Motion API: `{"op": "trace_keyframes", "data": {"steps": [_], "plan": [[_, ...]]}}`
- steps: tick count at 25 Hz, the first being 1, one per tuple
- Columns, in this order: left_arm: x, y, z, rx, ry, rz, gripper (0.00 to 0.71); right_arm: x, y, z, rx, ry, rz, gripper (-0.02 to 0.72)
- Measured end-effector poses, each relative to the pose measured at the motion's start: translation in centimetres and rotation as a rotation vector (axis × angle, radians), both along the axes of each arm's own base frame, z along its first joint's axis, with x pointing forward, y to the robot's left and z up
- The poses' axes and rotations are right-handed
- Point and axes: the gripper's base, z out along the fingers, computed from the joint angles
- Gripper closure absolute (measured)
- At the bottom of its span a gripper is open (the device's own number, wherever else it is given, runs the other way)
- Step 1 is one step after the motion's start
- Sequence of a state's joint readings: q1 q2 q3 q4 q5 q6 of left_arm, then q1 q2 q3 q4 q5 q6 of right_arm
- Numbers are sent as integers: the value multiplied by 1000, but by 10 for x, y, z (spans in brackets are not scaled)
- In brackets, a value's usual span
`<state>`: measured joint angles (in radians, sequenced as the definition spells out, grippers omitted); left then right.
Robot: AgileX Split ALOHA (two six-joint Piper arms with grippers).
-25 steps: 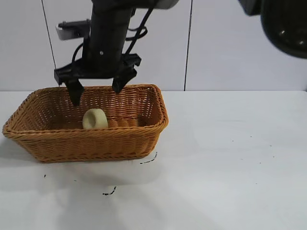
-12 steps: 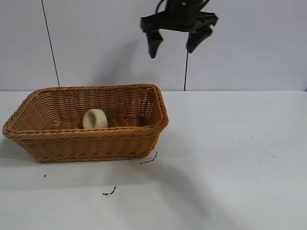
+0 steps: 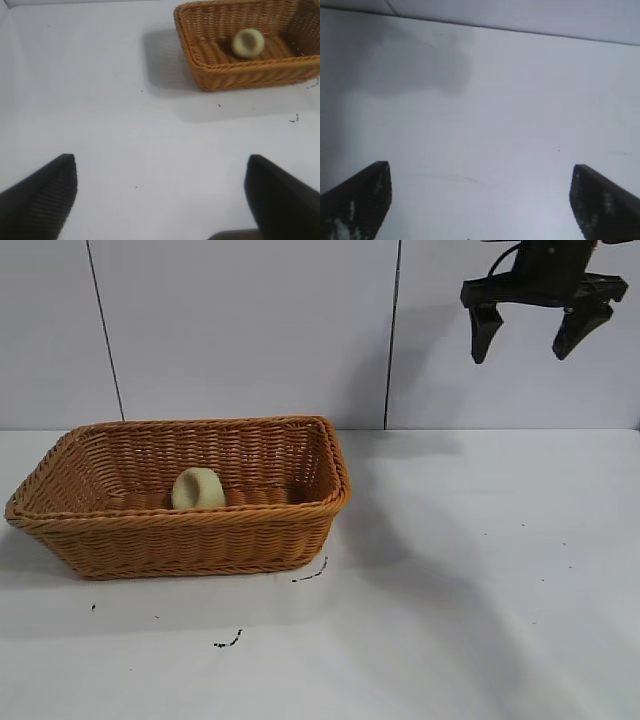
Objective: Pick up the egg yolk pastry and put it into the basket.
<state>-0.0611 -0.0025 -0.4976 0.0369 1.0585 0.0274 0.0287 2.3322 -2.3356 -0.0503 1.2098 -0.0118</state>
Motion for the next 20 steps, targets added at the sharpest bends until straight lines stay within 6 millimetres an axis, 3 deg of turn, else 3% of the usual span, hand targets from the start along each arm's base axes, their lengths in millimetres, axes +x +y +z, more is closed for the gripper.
{"op": "trace_keyframes", "data": {"steps": [4,9,14,20], "plan": [[0,0,0,0,0,0,17,-15,1,19,12,-5,-9,8],[0,0,0,0,0,0,17,-63,-1,49,11,28,-9,8],[0,0,0,0,0,0,17,-137,-3,68,12,83,-9,8],[0,0,0,0,0,0,17,-248,-6,81,13,88,-9,8]]}}
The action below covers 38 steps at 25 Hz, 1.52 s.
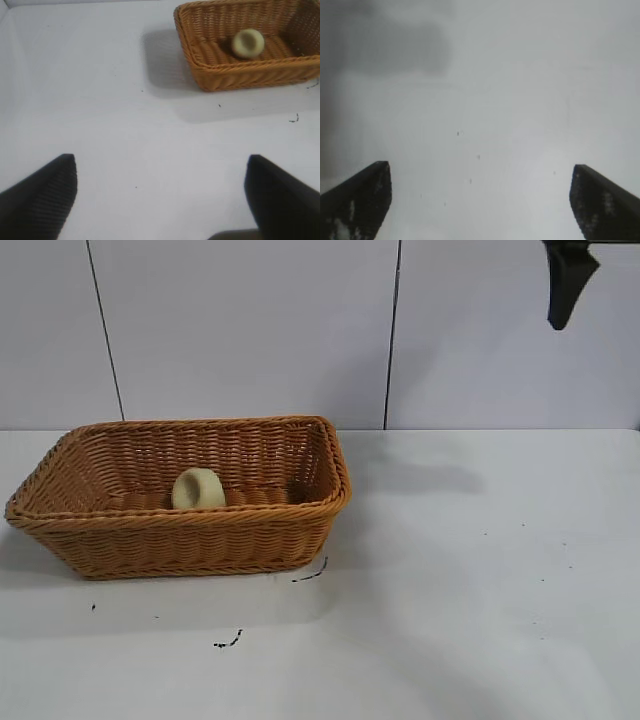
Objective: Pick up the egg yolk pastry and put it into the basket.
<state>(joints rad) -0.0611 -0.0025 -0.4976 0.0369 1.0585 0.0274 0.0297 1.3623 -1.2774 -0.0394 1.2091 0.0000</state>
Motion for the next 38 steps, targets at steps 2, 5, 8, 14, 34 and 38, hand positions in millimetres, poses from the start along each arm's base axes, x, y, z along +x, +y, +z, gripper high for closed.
{"op": "trace_keyframes", "data": {"steps": [2,5,8,14,34,38], "plan": [[0,0,0,0,0,0,17,-36,0,-6,10,7,0,8],[0,0,0,0,0,0,17,-85,-1,-18,19,0,0,8],[0,0,0,0,0,0,17,-129,-2,-30,29,-78,-9,8],[0,0,0,0,0,0,17,-190,-2,-60,55,-311,-6,8],[0,0,0,0,0,0,17,-265,-3,-67,85,-762,8,8],[0,0,0,0,0,0,17,-266,-3,-67,84,-765,8,8]]}}
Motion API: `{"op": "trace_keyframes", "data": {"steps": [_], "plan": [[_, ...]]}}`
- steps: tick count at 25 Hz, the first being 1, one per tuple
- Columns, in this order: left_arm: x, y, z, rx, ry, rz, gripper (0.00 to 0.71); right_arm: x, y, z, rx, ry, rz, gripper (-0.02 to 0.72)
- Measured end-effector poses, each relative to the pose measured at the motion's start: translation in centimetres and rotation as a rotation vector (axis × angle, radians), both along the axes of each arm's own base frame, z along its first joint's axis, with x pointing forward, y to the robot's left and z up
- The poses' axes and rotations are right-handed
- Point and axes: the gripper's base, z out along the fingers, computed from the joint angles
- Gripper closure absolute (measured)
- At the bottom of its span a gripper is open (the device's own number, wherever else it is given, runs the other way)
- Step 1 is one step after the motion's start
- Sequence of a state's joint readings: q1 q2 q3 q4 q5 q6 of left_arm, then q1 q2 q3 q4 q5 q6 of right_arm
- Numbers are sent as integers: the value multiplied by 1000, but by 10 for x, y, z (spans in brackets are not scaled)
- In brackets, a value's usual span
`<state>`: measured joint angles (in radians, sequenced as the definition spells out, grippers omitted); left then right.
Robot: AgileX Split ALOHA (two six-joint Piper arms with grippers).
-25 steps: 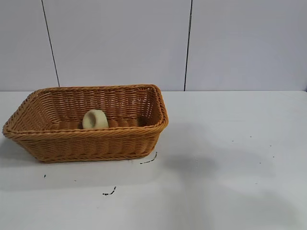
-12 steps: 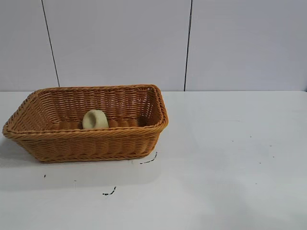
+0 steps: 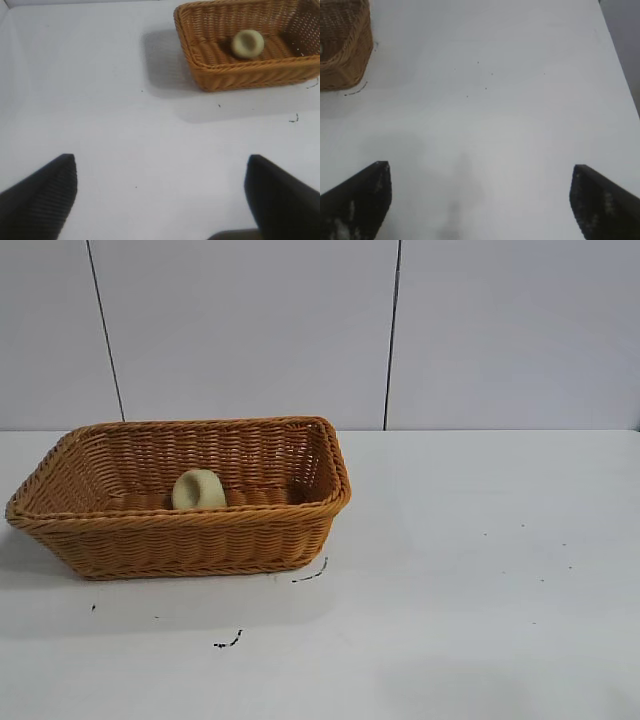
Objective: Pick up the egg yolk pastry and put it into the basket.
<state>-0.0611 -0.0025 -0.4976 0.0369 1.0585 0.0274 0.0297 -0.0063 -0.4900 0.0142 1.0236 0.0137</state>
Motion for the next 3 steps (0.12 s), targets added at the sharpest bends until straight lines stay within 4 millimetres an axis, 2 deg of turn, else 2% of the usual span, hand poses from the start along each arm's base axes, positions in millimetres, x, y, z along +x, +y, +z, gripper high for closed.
{"op": "trace_keyframes", "data": {"steps": [3], "plan": [[0,0,0,0,0,0,17,0,0,0,0,0,0,8]]}}
